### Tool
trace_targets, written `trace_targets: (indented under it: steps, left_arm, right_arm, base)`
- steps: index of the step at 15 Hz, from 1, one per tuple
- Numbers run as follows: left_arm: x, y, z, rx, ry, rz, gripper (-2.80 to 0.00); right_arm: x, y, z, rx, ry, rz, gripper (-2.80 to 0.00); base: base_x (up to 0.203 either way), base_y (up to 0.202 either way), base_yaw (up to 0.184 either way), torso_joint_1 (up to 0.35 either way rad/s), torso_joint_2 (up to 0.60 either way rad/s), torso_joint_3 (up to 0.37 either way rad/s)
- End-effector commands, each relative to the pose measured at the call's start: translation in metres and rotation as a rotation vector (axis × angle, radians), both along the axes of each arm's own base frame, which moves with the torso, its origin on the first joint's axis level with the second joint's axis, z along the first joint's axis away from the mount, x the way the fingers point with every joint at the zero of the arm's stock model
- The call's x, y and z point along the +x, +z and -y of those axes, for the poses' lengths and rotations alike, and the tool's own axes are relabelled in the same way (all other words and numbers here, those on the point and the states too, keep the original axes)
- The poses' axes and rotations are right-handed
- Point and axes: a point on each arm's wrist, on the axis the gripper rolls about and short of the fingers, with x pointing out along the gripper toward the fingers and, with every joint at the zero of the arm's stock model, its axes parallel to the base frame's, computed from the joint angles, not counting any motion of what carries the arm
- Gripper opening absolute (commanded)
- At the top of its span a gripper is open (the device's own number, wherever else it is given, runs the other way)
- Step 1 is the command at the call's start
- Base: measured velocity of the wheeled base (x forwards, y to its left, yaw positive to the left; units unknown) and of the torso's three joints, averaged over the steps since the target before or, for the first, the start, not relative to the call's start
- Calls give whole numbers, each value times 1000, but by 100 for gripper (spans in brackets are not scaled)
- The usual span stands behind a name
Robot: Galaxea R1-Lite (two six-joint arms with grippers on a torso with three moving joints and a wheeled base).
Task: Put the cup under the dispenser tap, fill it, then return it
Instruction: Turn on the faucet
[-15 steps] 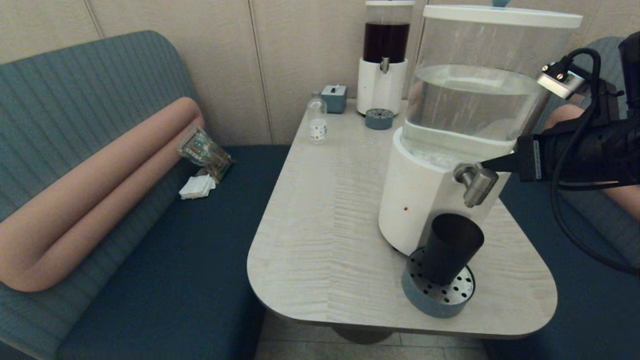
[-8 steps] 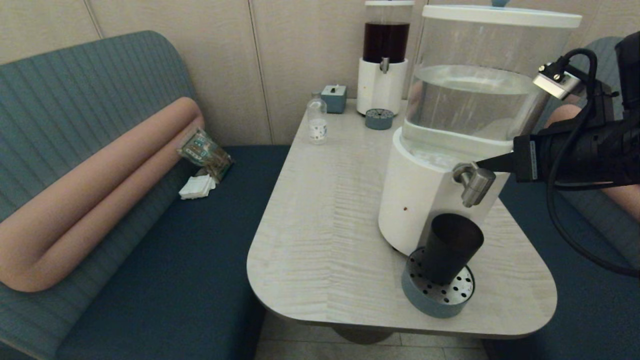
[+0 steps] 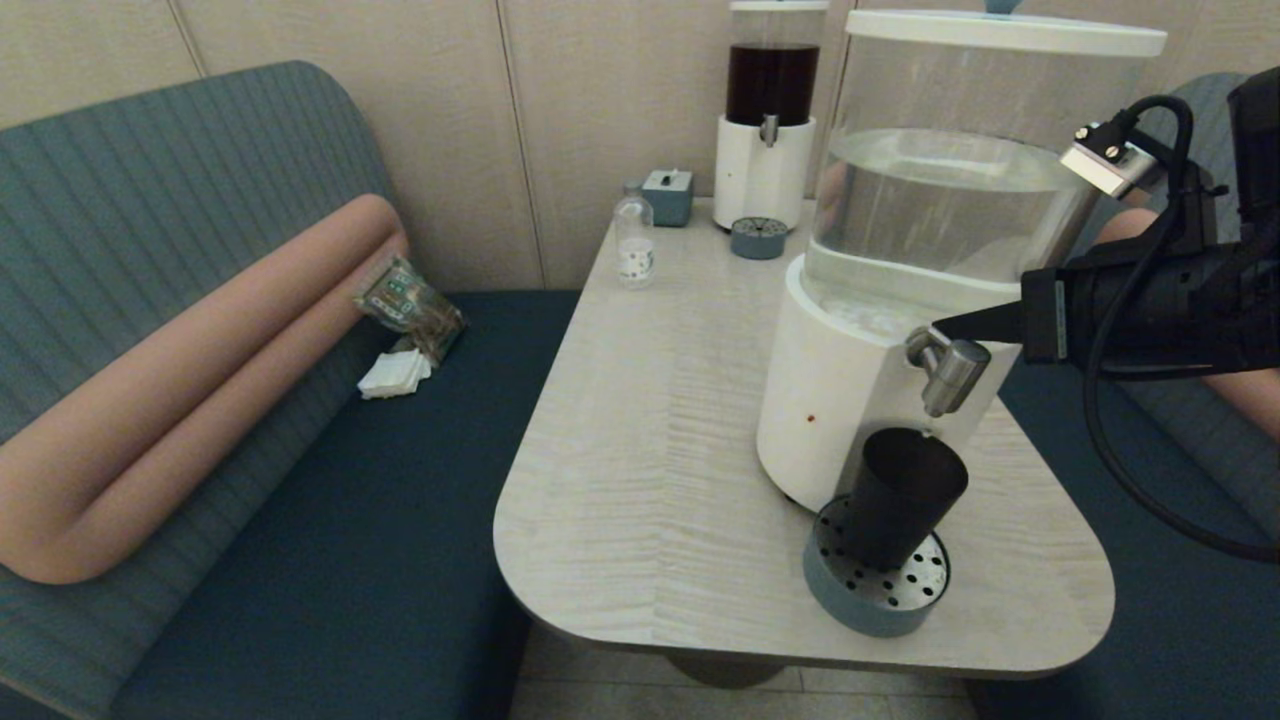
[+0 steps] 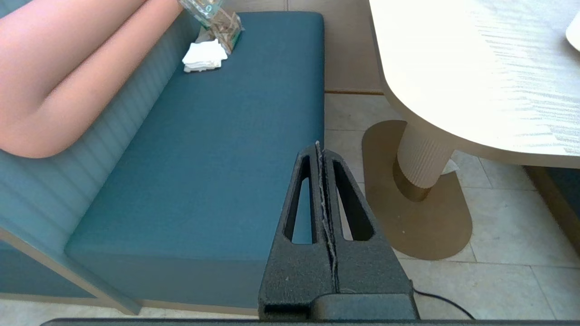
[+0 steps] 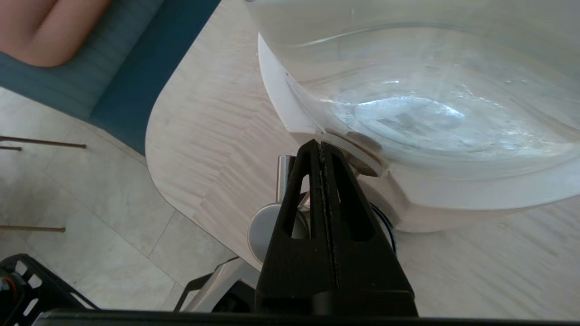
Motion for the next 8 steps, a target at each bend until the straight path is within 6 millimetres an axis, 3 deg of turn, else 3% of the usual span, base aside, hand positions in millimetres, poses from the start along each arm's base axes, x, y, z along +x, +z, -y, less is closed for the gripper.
trace_targets:
  steps: [1, 8]
  left_arm:
    - [0, 0, 0, -1, 0, -1, -280]
    - [0, 0, 0, -1, 0, -1, -280]
  right_arm:
    - [-2, -1, 0, 13, 32, -12, -280]
    - [0, 0, 10, 28, -9, 55, -280]
  base:
    - [0, 0, 0, 0, 0, 0]
    - [0, 0, 0, 0, 0, 0]
